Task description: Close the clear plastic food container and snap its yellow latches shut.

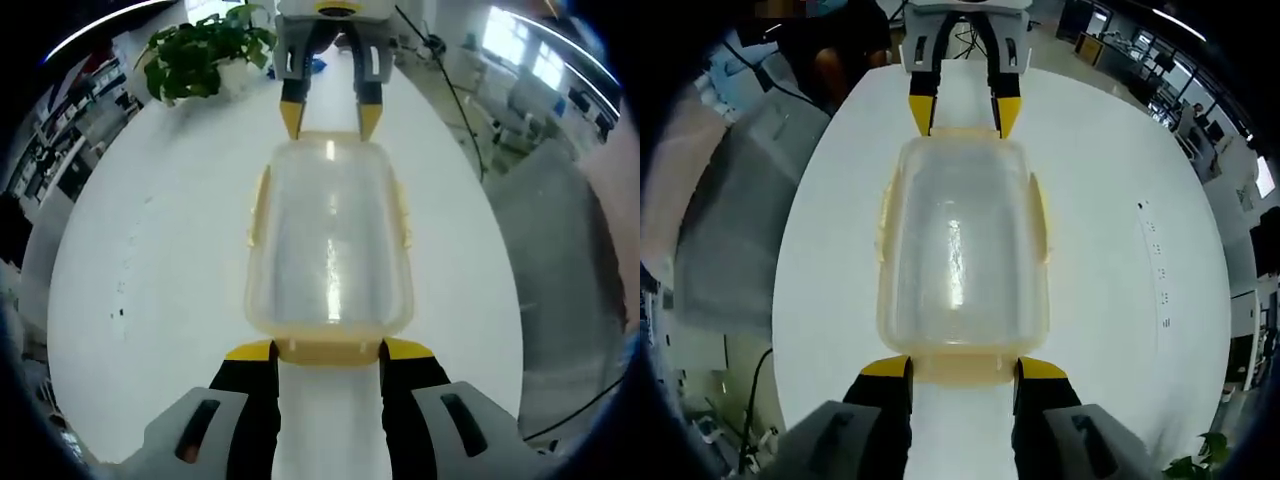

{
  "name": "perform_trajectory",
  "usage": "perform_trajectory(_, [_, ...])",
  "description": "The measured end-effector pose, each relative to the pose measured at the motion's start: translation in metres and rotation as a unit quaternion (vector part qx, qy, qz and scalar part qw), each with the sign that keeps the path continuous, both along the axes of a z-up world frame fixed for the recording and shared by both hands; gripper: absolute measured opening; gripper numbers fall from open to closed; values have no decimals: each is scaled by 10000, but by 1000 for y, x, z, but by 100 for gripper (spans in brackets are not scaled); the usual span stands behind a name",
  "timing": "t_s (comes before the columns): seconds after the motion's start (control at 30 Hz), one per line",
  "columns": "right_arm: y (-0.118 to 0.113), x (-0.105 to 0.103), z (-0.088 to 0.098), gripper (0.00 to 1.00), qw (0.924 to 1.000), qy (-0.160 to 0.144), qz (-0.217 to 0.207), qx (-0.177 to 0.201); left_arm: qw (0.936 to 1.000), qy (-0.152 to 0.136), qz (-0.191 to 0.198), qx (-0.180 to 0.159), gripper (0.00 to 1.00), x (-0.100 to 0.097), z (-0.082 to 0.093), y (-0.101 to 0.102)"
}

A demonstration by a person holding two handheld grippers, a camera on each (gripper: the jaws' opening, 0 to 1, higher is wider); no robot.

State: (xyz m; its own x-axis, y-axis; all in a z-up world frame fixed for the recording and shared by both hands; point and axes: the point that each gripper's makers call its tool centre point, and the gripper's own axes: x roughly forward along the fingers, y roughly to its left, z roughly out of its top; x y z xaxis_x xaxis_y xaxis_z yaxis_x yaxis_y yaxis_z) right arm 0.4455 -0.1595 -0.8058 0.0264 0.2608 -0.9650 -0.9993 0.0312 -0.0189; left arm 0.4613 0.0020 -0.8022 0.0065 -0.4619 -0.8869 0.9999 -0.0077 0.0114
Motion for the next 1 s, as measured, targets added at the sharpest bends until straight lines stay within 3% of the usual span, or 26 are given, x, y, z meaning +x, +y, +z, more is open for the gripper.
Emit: perform_trajectory(1.0, [-10,4,-14,37,9997,193,22,-114,9999,117,-10,33,37,5,-13,-8])
